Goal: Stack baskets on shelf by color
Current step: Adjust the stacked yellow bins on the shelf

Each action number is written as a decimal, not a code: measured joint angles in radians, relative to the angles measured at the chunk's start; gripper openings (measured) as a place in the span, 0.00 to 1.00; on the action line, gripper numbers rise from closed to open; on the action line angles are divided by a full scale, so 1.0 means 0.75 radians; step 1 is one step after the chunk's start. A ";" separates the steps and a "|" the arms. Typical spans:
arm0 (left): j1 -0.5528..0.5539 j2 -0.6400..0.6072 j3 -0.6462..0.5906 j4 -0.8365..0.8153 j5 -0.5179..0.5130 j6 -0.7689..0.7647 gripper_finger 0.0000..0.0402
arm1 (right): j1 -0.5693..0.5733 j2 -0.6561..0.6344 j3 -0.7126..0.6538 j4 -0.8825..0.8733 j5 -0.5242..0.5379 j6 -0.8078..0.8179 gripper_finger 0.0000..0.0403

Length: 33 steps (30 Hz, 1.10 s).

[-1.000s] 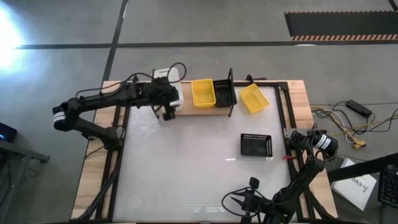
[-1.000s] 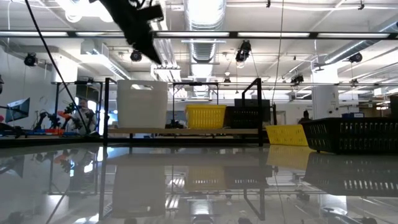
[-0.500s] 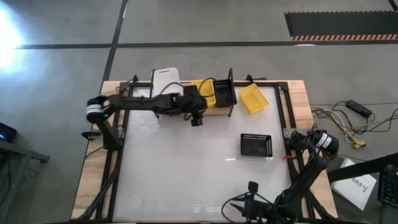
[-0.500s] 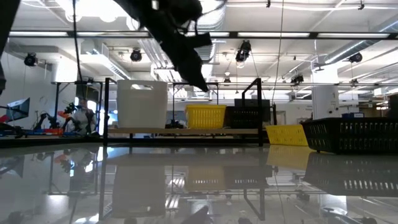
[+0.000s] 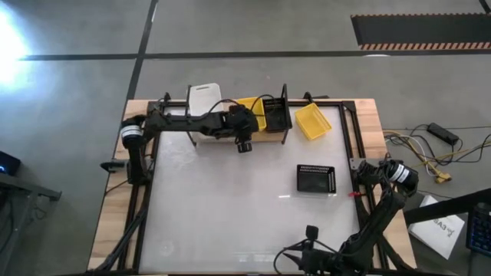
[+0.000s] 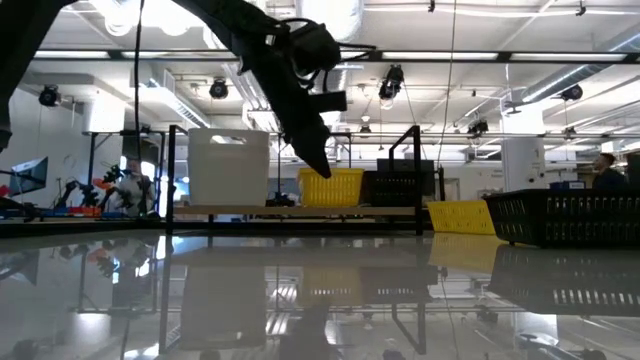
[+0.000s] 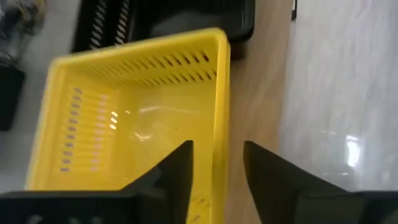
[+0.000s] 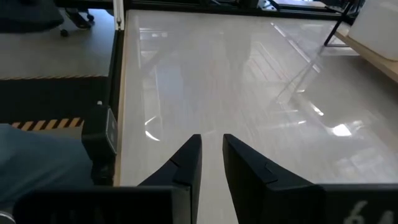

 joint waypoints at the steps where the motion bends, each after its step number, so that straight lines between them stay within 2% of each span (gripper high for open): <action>1: 0.010 0.000 -0.006 0.001 0.021 -0.013 0.28 | 0.000 0.000 0.000 0.000 0.000 0.000 0.15; 3: 0.024 0.000 -0.021 0.009 0.055 -0.023 0.23 | 0.000 0.000 -0.001 0.000 0.000 0.001 0.15; 17: 0.032 -0.006 -0.038 -0.031 0.065 -0.012 0.02 | 0.009 0.001 -0.003 0.003 0.000 -0.002 0.15; 30: 0.037 -0.108 -0.034 -0.201 0.048 -0.011 0.02 | 0.012 0.002 -0.005 0.008 0.001 -0.001 0.15; 33: 0.041 -0.116 -0.035 -0.234 0.044 0.022 0.05 | 0.012 0.002 -0.006 0.008 0.001 0.000 0.15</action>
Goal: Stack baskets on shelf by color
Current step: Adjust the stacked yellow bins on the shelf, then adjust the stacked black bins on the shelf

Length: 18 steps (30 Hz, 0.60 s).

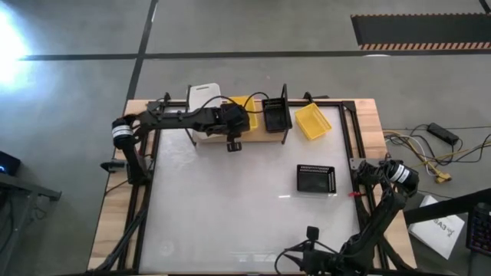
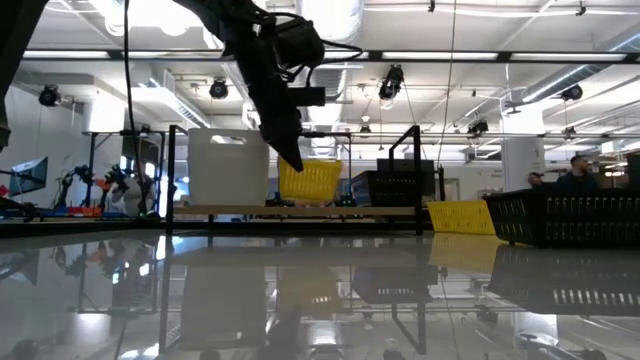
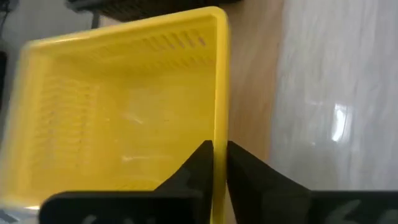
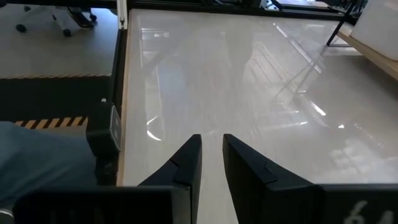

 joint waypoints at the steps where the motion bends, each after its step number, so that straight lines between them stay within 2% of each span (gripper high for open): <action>1: 0.002 0.000 -0.002 -0.018 0.000 0.005 0.07 | 0.000 0.000 0.000 -0.001 0.000 0.000 0.15; 10: 0.008 -0.009 0.005 -0.045 0.001 0.006 0.32 | 0.000 0.000 -0.001 0.000 -0.001 0.004 0.15; 14: -0.001 -0.076 0.051 -0.059 0.001 -0.016 0.37 | 0.000 0.000 -0.001 -0.001 0.000 0.004 0.15; 18: -0.037 -0.133 0.077 0.036 0.038 -0.060 0.38 | 0.002 0.000 -0.001 -0.001 -0.003 0.004 0.15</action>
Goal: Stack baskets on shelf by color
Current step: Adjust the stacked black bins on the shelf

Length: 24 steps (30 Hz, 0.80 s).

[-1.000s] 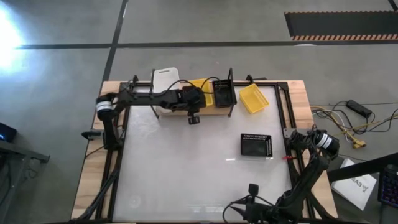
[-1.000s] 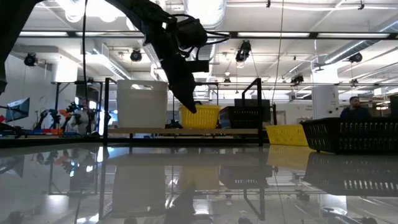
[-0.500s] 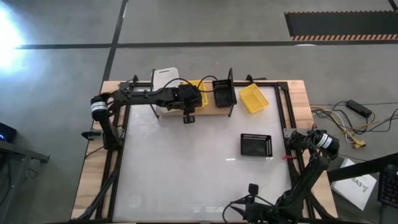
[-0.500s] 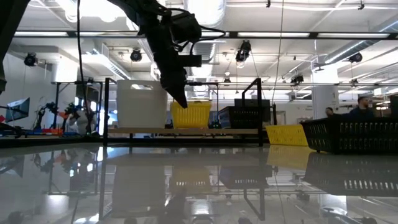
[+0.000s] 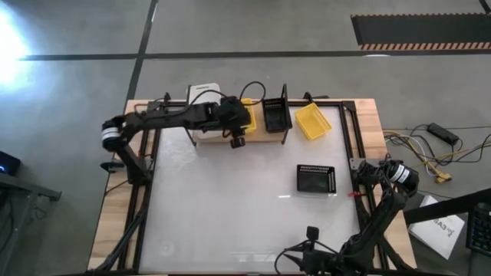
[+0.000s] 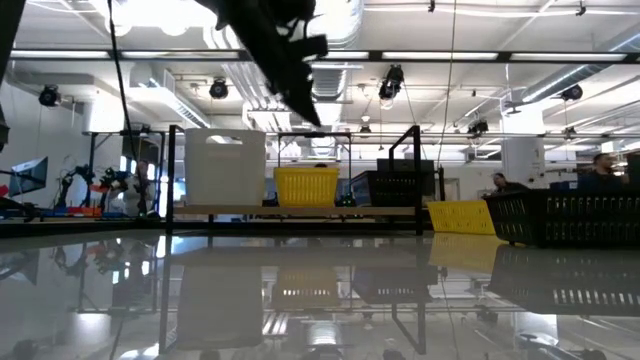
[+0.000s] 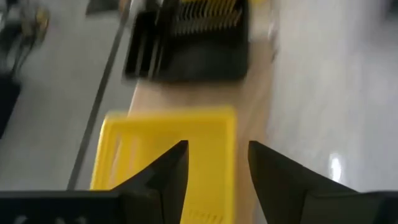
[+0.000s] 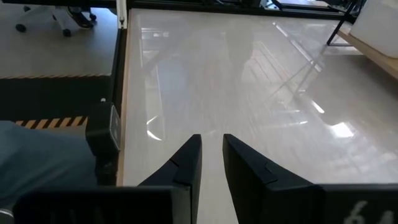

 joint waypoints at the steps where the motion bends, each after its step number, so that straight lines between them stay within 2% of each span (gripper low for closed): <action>1: -0.012 -0.006 -0.007 0.055 0.028 -0.001 0.38 | 0.002 0.000 0.000 0.000 -0.006 0.000 0.15; 4: -0.045 -0.004 -0.033 0.253 0.073 -0.001 0.38 | 0.014 0.001 0.010 -0.009 -0.026 -0.001 0.15; 9: -0.058 0.122 -0.034 0.484 0.077 -0.009 0.38 | 0.027 0.001 0.030 -0.009 -0.026 -0.011 0.15; 19: -0.057 0.431 0.110 0.526 0.092 0.010 0.38 | 0.027 0.001 0.035 -0.009 -0.025 -0.010 0.15; 24: -0.057 0.521 0.184 0.532 0.087 0.027 0.38 | 0.027 0.001 0.035 -0.005 -0.025 -0.004 0.15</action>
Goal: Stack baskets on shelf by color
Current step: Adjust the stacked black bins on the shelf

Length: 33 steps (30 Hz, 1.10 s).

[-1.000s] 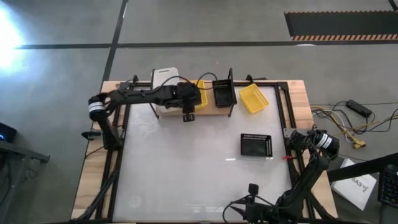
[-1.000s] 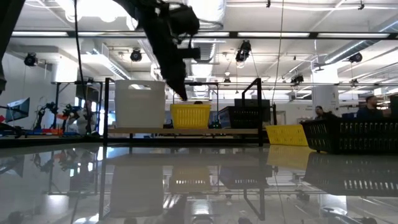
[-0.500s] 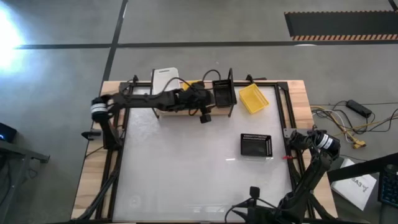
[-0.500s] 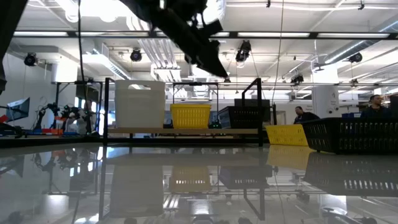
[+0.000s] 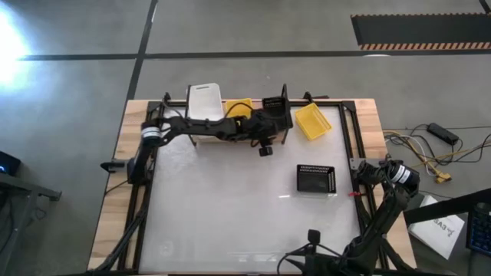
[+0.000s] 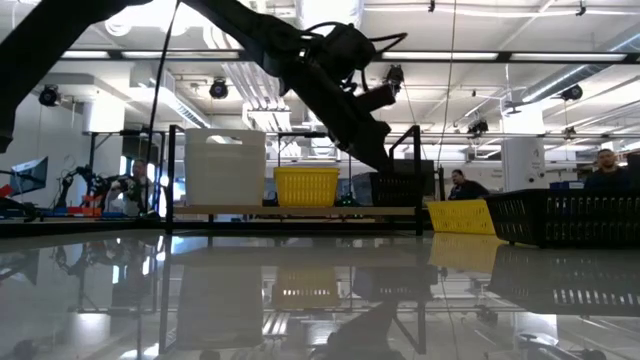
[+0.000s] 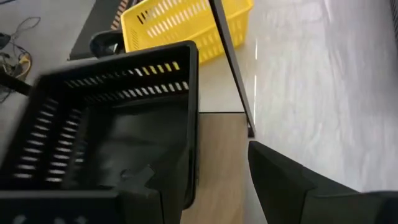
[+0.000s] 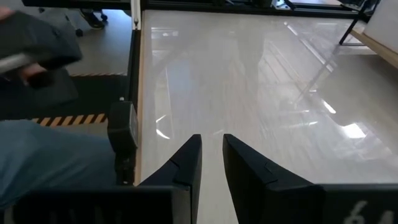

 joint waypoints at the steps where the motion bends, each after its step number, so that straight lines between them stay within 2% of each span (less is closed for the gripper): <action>1: 0.000 0.009 0.008 -0.005 0.000 0.000 0.38 | 0.000 0.000 0.000 -0.001 0.000 0.000 0.15; 15: 0.002 0.004 -0.003 -0.142 -0.087 -0.001 0.25 | 0.001 0.000 0.000 0.001 0.000 0.009 0.15; 22: 0.001 -0.072 -0.005 -0.236 -0.116 0.000 0.24 | 0.001 0.000 0.000 -0.001 0.001 0.006 0.15; 33: -0.003 -0.102 -0.012 -0.148 -0.112 0.068 0.24 | 0.001 0.000 0.000 0.000 0.001 0.009 0.15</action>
